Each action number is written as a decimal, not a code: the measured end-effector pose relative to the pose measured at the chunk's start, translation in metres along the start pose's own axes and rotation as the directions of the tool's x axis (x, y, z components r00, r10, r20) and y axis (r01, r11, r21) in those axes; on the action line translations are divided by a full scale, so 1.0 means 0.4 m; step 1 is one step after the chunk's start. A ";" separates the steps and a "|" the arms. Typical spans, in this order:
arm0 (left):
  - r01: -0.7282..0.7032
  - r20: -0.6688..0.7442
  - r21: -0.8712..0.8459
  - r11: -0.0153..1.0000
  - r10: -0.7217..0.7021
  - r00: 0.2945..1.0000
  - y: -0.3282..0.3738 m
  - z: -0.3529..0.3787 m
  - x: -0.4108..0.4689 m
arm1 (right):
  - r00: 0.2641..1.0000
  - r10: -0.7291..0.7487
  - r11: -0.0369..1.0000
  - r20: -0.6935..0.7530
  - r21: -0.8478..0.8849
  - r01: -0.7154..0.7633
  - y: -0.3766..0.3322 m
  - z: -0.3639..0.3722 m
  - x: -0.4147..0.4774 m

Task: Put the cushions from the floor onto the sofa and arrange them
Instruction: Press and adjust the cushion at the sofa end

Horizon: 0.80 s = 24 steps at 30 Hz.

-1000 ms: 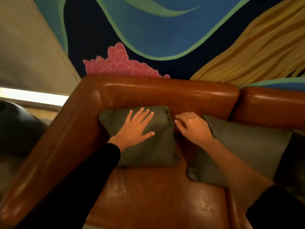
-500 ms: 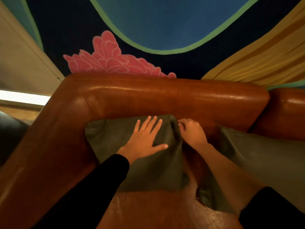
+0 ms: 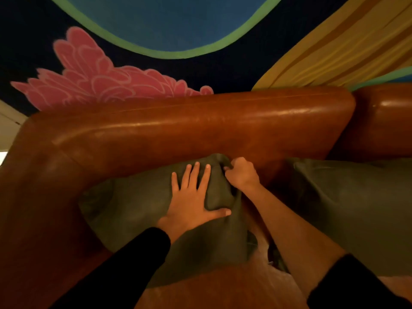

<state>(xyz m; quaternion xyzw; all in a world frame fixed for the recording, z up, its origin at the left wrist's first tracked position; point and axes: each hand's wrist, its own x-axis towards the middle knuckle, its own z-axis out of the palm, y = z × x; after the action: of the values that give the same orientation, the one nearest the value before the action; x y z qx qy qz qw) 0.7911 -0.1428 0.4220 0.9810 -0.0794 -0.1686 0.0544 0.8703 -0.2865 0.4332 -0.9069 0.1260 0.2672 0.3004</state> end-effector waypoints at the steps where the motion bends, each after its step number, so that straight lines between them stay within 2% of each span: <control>1: -0.001 -0.034 0.002 1.000 0.001 0.999 -0.002 0.006 0.001 | 0.999 0.018 1.000 -0.026 0.015 -0.018 -0.007 -0.025 0.006; 5: -0.022 -0.159 0.000 1.000 0.022 0.987 0.000 0.032 0.003 | 0.999 0.003 1.000 -0.047 0.031 -0.002 -0.016 -0.096 0.040; 12: -0.031 -0.174 0.020 0.999 0.034 0.984 0.003 0.047 0.008 | 0.980 -0.145 0.952 -0.139 -0.289 0.100 -0.020 -0.072 0.006; 16: -0.081 -0.201 0.018 0.997 0.083 0.976 0.005 0.048 0.005 | 0.986 -0.144 0.925 -0.080 -0.365 0.106 -0.033 -0.130 0.044; 18: -0.081 -0.195 0.010 0.997 0.081 0.977 0.010 0.043 0.004 | 0.992 -0.114 0.934 -0.060 -0.346 0.086 -0.032 -0.135 0.047; 22: -0.064 -0.182 0.038 0.997 0.070 0.981 0.022 0.040 0.006 | 1.000 -0.025 0.998 0.000 -0.058 0.025 -0.035 -0.141 0.034; 24: -0.066 -0.181 0.039 0.997 0.072 0.981 0.027 0.040 0.006 | 0.999 -0.044 0.992 0.014 -0.119 0.046 -0.051 -0.140 0.030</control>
<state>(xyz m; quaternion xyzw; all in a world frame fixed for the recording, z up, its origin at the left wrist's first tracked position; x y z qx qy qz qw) 0.7866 -0.1552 0.4078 0.9897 -0.1110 -0.0750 0.0511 0.9110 -0.3057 0.4742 -0.9242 0.0876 0.2728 0.2524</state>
